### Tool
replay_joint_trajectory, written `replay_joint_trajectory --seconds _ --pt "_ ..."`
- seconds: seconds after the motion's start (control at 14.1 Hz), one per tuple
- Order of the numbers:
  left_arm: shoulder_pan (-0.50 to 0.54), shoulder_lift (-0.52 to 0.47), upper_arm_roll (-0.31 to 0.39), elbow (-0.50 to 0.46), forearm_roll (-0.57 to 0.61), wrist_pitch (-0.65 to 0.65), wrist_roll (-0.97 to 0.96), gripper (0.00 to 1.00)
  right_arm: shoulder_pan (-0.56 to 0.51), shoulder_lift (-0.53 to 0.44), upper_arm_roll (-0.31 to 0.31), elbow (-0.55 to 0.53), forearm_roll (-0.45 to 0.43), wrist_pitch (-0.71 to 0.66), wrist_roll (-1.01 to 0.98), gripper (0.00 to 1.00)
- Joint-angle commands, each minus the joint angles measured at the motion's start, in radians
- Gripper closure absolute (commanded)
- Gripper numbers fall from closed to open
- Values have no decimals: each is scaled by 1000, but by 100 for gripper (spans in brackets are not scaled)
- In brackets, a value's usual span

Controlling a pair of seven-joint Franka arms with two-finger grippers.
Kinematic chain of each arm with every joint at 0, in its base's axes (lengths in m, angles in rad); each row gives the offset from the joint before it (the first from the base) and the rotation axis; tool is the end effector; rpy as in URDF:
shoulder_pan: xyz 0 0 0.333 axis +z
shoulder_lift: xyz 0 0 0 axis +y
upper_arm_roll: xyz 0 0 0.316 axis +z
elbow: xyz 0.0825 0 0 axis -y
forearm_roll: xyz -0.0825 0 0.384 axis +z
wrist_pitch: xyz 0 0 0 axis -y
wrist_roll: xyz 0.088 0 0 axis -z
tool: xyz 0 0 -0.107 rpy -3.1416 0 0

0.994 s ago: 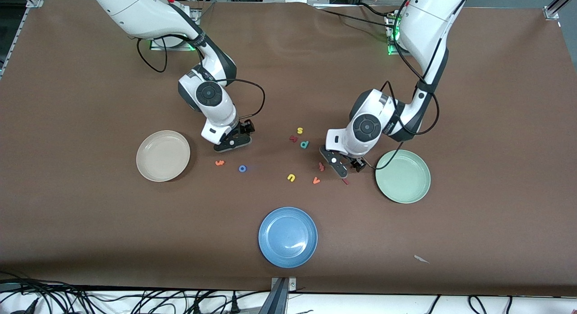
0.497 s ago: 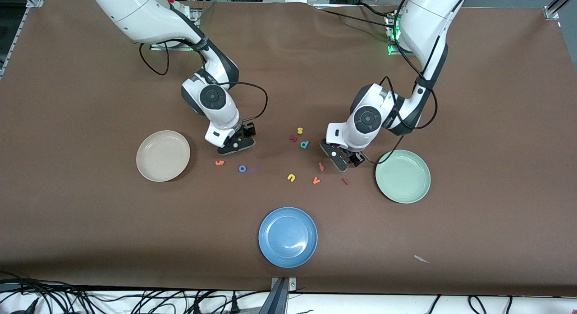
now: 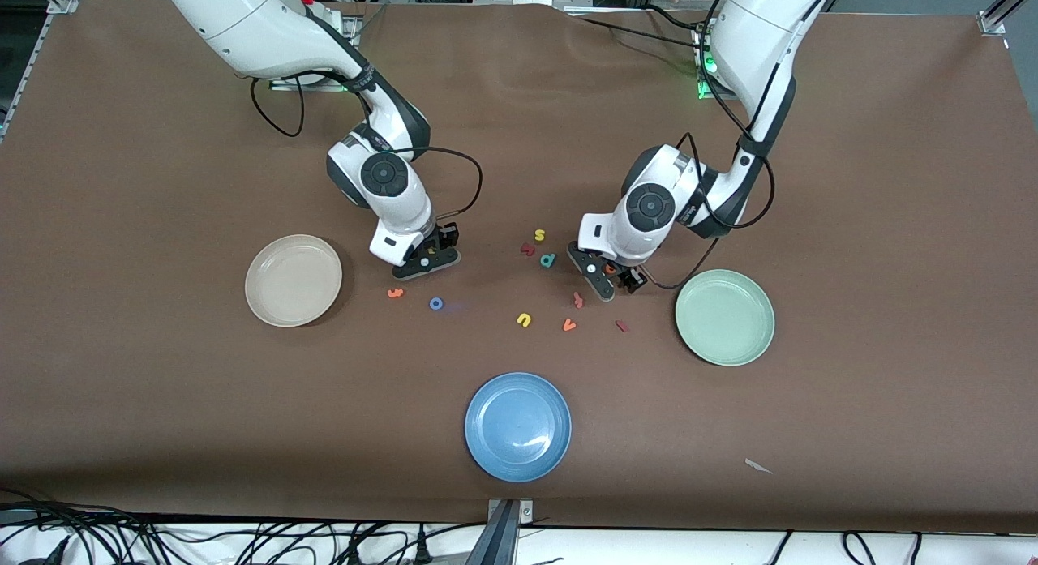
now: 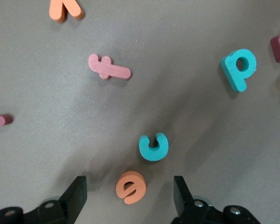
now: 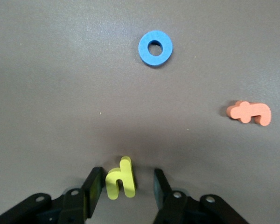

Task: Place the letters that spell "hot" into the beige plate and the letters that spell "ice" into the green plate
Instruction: 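Grasp the yellow letter with the right gripper while the left gripper grasps orange letter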

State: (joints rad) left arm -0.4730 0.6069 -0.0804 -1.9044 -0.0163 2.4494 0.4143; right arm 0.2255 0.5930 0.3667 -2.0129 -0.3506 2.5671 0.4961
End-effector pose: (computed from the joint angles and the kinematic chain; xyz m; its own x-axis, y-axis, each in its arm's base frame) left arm 0.5304 -0.3258 0.1728 0.5869 -0.8090 -0.0335 -0.8056 -0.5876 0.0753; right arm 0.4974 0.3384 0.1732 0.9454 0.3253 0.0173 0.3256 -0.9453 -0.0178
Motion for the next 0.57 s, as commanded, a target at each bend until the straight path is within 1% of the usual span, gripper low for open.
replay_joint_trajectory --seconds 0.0,0.07,0.14,0.21,0.28,0.35,0.43,0.5 --pt "-1 -24 7 -71 -14 78 23 19 9 21 -2 17 -19 -8 5 59" --pt "-3 -24 7 -74 -14 86 23 24 12 21 -2 20 -19 -10 6 61" --pt "-6 -29 7 -79 -11 86 27 34 14 19 -2 22 -19 -16 6 63" --pt "-4 -32 7 -79 -11 86 28 48 14 21 -2 23 -19 -16 6 66" --pt "-9 -33 8 -78 -11 86 28 58 17 21 -2 25 -19 -16 6 68" --pt "-9 -35 8 -78 -11 86 28 70 20 21 -2 25 -18 -18 6 72" --pt "-9 -38 7 -78 -11 86 28 80 20 21 -2 25 -18 -18 6 73" --pt "-9 -42 8 -79 -11 82 26 83 20 21 -2 26 -18 -18 6 76"
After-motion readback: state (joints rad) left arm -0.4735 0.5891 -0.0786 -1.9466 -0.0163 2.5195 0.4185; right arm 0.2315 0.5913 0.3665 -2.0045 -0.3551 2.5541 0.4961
